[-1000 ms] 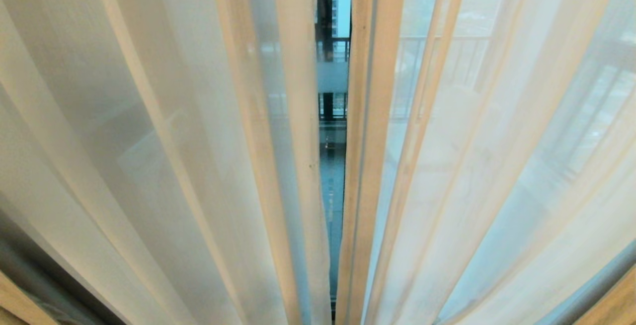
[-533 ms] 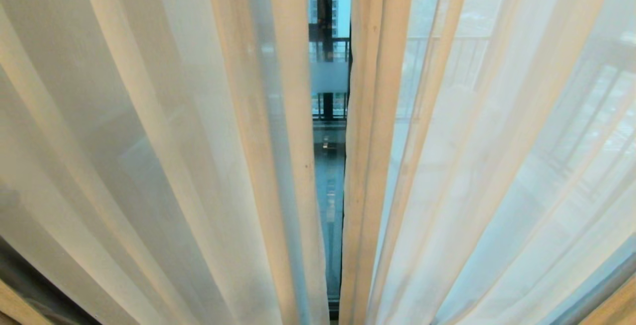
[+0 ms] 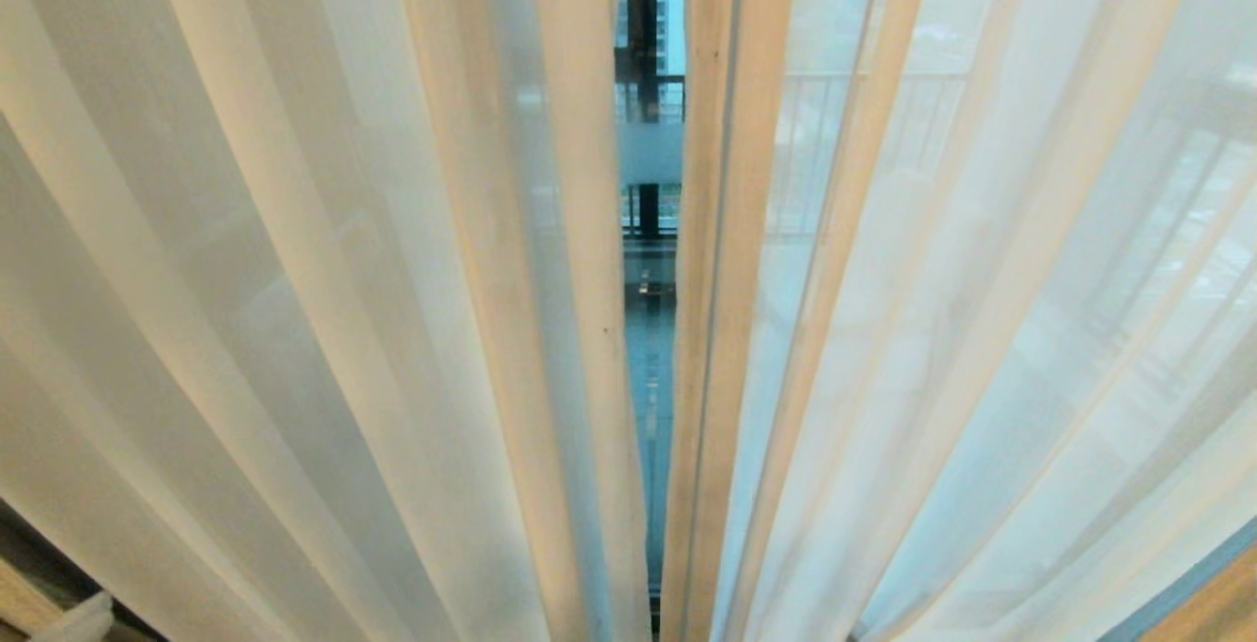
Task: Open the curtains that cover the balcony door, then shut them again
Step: Pull the outer curtains open on both sides
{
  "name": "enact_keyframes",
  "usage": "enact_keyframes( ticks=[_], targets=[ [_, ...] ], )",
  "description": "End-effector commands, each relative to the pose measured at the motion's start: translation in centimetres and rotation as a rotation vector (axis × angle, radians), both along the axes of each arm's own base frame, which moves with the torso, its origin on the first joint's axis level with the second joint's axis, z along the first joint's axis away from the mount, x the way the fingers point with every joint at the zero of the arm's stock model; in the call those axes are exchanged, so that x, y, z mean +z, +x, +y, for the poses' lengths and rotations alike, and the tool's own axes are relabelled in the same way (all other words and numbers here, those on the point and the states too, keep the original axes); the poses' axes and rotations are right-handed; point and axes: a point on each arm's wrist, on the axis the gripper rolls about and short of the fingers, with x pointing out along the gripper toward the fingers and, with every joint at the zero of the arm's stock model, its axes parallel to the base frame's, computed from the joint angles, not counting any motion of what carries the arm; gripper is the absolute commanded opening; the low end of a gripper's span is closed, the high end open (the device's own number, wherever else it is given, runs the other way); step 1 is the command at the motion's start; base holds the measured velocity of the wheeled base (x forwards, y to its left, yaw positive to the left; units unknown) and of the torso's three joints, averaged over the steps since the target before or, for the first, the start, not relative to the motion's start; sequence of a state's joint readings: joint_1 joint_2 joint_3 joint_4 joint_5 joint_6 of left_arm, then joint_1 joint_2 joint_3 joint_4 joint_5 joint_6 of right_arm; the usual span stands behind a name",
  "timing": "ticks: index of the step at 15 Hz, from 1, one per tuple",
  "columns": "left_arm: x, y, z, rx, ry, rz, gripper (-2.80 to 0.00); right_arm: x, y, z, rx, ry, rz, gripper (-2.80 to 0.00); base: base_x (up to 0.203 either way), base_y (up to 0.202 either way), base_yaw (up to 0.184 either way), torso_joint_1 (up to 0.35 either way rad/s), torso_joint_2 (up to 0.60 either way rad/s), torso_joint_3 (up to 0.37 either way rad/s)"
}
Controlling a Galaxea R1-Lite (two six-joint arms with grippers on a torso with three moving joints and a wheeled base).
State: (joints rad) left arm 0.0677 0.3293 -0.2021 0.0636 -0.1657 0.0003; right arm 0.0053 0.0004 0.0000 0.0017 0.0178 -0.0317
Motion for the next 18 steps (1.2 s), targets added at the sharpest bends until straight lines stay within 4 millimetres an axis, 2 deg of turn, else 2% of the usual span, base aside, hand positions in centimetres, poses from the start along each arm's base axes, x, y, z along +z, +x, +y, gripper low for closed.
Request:
enact_keyframes(
  ticks=[1,3,8,14,18],
  targets=[
    [-2.5,-0.2,0.0,-0.002,0.019,-0.031,-2.80,0.0,0.0,0.0,0.001,-0.001,-0.001,-2.80,0.000,0.000,0.000,0.000,0.00,0.000],
    [-3.4,0.2,0.0,-0.006,0.044,-0.087,-2.80,0.0,0.0,0.0,0.000,-0.001,-0.001,-2.80,0.000,0.000,0.000,0.000,0.00,0.000],
    [-3.5,0.1,0.0,-0.061,0.054,-0.096,-2.80,0.0,0.0,0.0,0.001,-0.001,-0.001,-2.80,0.000,0.000,0.000,0.000,0.00,0.000],
    [-4.0,-2.3,0.0,-0.065,0.042,-0.334,-2.80,0.0,0.0,0.0,0.001,-0.001,-0.001,-2.80,0.000,0.000,0.000,0.000,0.00,0.000],
    [-4.0,-2.4,0.0,-0.044,0.038,-0.338,-2.80,0.0,0.0,0.0,0.001,-0.001,-0.001,-2.80,0.000,0.000,0.000,0.000,0.00,0.000]
  ],
)
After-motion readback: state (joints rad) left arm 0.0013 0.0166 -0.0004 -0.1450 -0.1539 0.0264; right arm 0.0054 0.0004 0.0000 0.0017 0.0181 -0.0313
